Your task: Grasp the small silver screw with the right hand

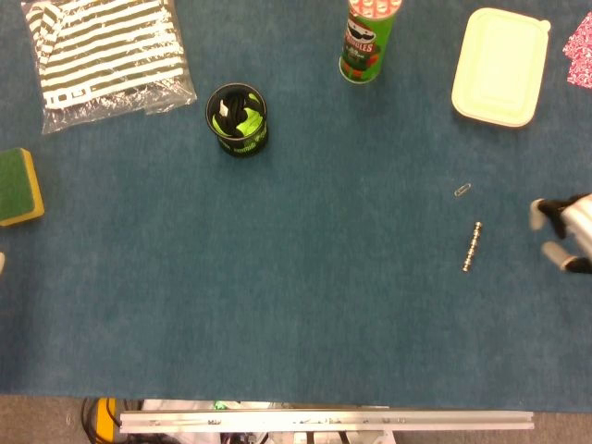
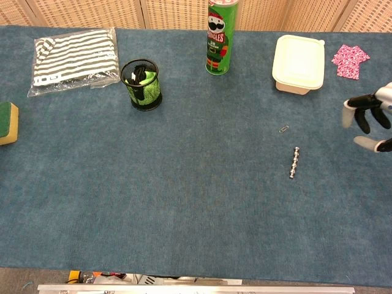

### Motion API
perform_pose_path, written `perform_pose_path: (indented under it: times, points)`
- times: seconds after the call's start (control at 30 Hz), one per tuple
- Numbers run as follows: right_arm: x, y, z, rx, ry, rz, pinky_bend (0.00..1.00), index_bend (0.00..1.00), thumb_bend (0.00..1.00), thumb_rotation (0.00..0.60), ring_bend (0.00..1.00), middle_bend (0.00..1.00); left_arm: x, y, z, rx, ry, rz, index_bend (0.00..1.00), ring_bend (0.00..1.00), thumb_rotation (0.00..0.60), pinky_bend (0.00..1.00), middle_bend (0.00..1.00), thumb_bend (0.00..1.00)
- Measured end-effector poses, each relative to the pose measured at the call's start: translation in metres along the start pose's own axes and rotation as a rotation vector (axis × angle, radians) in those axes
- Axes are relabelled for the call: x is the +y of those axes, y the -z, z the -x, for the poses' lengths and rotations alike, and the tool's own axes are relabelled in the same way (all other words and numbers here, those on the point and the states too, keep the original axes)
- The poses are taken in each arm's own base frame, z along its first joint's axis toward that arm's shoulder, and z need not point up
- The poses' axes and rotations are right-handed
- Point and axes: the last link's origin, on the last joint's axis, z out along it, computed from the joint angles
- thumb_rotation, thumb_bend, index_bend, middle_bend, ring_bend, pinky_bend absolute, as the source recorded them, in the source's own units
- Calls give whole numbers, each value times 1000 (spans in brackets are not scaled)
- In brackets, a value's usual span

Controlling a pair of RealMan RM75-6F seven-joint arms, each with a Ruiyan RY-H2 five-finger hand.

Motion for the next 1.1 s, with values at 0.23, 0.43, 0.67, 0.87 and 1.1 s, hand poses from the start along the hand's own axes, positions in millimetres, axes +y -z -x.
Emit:
perform_pose_path:
  times: [0.23, 0.43, 0.67, 0.87, 1.1]
  points:
    - [-26, -34, 13, -83, 53, -138, 995, 500, 232, 600, 904, 882, -3, 2, 0, 0, 1, -9, 0, 22, 600, 0, 0, 246]
    - [-39, -54, 28, -134, 88, -204, 996, 500, 232, 600, 905, 883, -3, 3, 0, 1, 0, -11, 0, 22, 600, 0, 0, 246]
    - [-44, -61, 44, -174, 127, -237, 995, 500, 235, 600, 906, 886, -4, 4, 1, -1, 1, -19, 0, 22, 600, 0, 0, 245]
    - [-41, -63, 53, -197, 133, -226, 995, 500, 235, 600, 906, 888, -4, 4, 2, -5, 1, -19, 0, 22, 600, 0, 0, 246]
    - [-36, -66, 67, -232, 135, -205, 995, 500, 235, 600, 906, 888, -6, 4, 2, -5, 0, -25, 0, 22, 600, 0, 0, 246]
